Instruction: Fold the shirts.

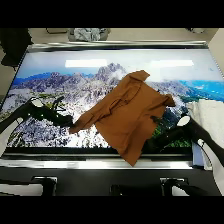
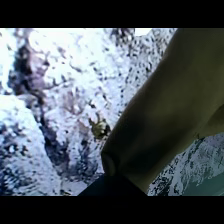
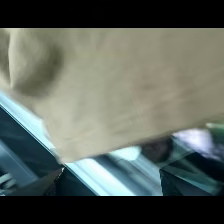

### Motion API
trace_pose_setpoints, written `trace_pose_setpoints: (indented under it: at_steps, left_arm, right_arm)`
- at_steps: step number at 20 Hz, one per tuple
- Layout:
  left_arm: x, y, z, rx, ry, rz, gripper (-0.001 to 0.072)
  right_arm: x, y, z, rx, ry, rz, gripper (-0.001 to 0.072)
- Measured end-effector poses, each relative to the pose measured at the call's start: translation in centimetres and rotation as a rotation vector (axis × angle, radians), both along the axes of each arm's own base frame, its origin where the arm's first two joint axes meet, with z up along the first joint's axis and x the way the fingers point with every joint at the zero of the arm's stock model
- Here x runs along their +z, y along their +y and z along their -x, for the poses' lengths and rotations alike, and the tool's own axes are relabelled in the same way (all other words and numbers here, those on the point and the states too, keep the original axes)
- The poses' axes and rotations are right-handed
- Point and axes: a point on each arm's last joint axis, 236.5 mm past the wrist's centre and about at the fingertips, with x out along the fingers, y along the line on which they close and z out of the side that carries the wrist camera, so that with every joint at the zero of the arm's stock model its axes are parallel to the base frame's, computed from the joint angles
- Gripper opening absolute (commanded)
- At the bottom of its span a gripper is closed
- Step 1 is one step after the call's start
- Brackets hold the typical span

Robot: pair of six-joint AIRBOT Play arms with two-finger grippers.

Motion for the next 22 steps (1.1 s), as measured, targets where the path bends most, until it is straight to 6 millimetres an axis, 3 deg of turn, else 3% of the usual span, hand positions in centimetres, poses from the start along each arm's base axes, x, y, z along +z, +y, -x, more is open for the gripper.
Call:
trace_pose_setpoints:
  at_steps: [3, 4, 5, 6, 7, 11, 13, 14, 15, 17, 18, 20, 21, 22]
  left_arm:
    - [0.8, -0.2, 0.4, -0.022, -0.002, 0.012, 0.0029]
    - [1.1, -0.3, 0.5, -0.028, -0.007, 0.015, 0.0029]
    - [1.4, -0.3, 0.5, -0.033, -0.013, 0.016, 0.0028]
    - [1.7, -0.3, 0.5, -0.034, -0.02, 0.017, 0.0028]
    - [2.0, -0.4, 0.5, -0.037, -0.027, 0.017, 0.0028]
    - [3.2, -0.4, 0.3, -0.045, -0.064, 0.017, 0.0026]
    - [5.0, -0.6, -0.3, -0.05, -0.124, 0.032, 0.0025]
    - [6.7, -0.6, -1.2, -0.038, -0.184, 0.047, 0.0025]
    - [9.1, -0.6, -2.6, -0.008, -0.269, 0.064, 0.0025]
    - [17.0, 0.1, -6.5, 0.097, -0.523, 0.111, 0.0025]
    - [22.2, 0.8, -8.2, 0.158, -0.676, 0.133, 0.0025]
    - [36.1, 3.6, -9.6, 0.295, -1.053, 0.15, 0.0025]
    - [43.3, 4.9, -8.4, 0.354, -1.243, 0.148, 0.0025]
    - [49.7, 5.6, -6.3, 0.395, -1.409, 0.152, 0.0025]
  right_arm:
    - [-0.5, 2.8, 2.0, 0.018, 0.034, -0.041, 0.0686]
    - [-0.7, 3.8, 2.5, 0.015, 0.04, -0.055, 0.0634]
    - [-1.0, 4.7, 2.7, 0.014, 0.037, -0.058, 0.0511]
    - [-1.5, 5.5, 2.7, 0.005, 0.025, -0.05, 0.0308]
    - [-2.1, 6.0, 2.4, -0.008, 0.004, -0.032, 0.0026]
    - [-2.4, 8.0, 1.2, -0.049, -0.052, -0.011, 0.0032]
    - [-1.6, 7.5, -1.9, -0.037, -0.189, 0.021, 0.0032]
    - [-0.2, 6.9, -3.6, -0.016, -0.265, 0.033, 0.0032]
    - [2.5, 6.8, -5.5, -0.009, -0.344, 0.021, 0.0032]
    - [9.4, 4.4, -10.2, -0.005, -0.572, 0.054, 0.0032]
    - [14.9, 2.4, -13.4, -0.04, -0.747, 0.091, 0.0033]
    - [27.5, -2.6, -16.4, -0.067, -1.116, 0.225, 0.0033]
    - [34.5, -5.3, -16.8, -0.108, -1.312, 0.32, 0.0033]
    - [41.8, -7.9, -15.6, -0.154, -1.496, 0.422, 0.0033]
